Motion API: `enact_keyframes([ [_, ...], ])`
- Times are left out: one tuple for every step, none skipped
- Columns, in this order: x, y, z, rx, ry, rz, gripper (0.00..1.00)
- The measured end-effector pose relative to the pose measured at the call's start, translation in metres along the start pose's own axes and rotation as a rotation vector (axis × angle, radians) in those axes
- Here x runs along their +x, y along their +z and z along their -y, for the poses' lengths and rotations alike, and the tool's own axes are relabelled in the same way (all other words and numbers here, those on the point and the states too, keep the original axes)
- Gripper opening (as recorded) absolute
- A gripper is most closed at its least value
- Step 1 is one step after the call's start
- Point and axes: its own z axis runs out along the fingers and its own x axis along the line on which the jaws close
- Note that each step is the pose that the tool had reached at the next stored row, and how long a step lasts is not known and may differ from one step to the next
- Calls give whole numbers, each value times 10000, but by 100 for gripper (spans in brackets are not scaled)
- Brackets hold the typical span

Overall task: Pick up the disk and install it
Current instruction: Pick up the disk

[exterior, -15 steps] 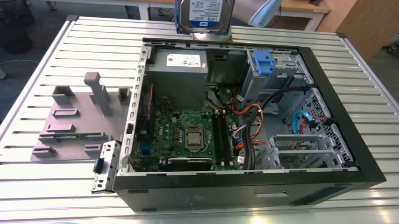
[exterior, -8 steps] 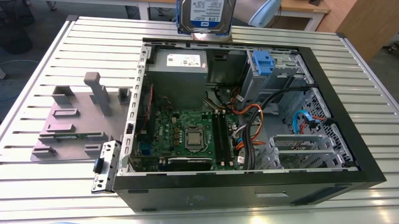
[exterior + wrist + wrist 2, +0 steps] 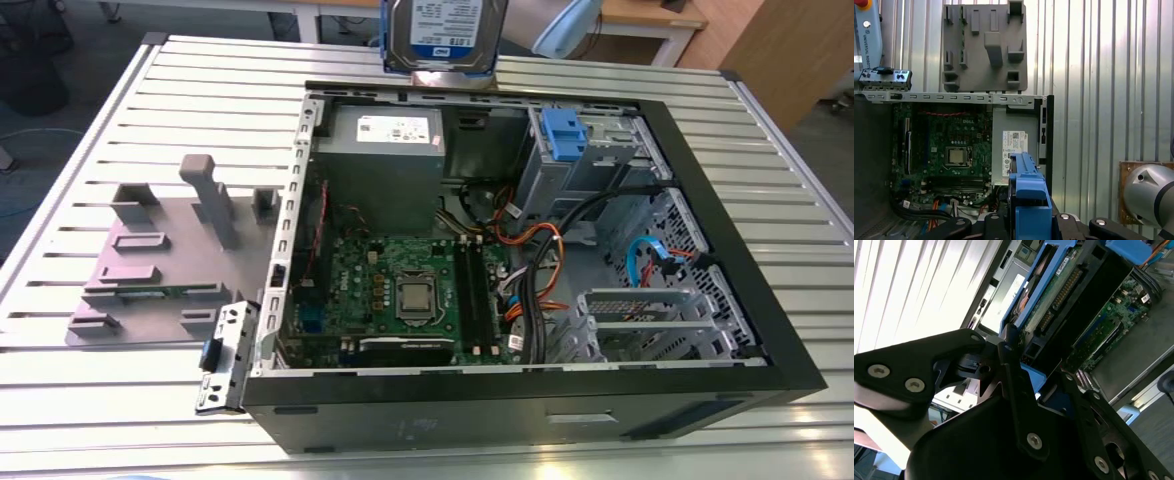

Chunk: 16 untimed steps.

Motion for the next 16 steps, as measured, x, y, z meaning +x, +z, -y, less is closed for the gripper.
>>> enact_keyframes([
  [0,0,4,0,0,0,36],
  [0,0,8,0,0,0,36],
  [0,0,11,-1,0,-1,36],
  [0,0,15,-1,0,0,36],
  [0,0,19,-1,0,0,36],
  [0,1,22,-1,0,0,36],
  [0,1,25,-1,0,0,36],
  [0,1,29,-1,0,-1,36],
  [0,1,32,0,0,0,36],
  [0,2,36,0,0,0,36],
  [0,2,39,0,0,0,36],
  [1,3,41,1,0,1,36],
  [0,3,44,0,0,0,36],
  [0,5,47,0,0,1,36],
  [1,6,51,0,0,1,36],
  [1,8,55,0,0,1,36],
])
